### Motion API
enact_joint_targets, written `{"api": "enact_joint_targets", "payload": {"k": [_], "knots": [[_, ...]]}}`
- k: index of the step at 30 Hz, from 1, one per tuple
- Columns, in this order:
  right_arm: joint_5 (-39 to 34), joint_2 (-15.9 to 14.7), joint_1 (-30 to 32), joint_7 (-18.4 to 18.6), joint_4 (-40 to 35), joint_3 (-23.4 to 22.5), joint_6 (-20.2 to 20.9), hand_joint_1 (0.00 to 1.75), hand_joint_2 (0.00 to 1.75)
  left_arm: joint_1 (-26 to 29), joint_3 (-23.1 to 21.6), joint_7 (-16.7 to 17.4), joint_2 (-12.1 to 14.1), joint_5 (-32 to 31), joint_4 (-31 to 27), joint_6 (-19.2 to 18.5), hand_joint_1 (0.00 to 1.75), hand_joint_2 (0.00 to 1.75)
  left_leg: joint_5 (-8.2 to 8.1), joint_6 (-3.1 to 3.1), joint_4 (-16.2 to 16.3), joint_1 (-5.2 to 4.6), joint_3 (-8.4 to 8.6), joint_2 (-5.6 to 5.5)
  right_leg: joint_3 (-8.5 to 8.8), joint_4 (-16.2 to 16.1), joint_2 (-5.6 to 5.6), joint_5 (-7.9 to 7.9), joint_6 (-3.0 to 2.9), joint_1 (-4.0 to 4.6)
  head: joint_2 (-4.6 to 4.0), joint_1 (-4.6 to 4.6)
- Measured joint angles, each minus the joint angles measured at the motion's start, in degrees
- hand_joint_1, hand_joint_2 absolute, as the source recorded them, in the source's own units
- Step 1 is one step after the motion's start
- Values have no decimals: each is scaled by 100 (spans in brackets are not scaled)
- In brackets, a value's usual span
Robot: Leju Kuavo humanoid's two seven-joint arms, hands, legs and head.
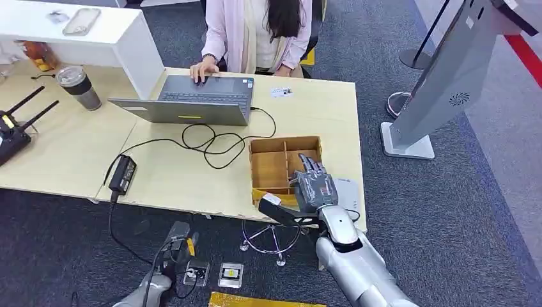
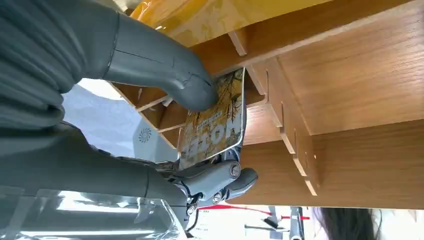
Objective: Pass the card to the sensor for recognition and then transmit it.
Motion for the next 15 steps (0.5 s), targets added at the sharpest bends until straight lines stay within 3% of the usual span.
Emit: {"api": "enact_joint_targets", "payload": {"k": [5,15], "knots": [[85,-46,-130,4,-83,-9,-99,175,175,14,0,-9,0,-46,0,-2,0,0,0,0,0,0,0,0,-1,0,0,1,0,0,0,0],[531,-330,-906,136,-986,-208,536,175,175,2,0,-17,-9,-210,0,-24,0,0,2,-1,2,-1,2,10,-4,0,10,7,2,-1,0,2]]}}
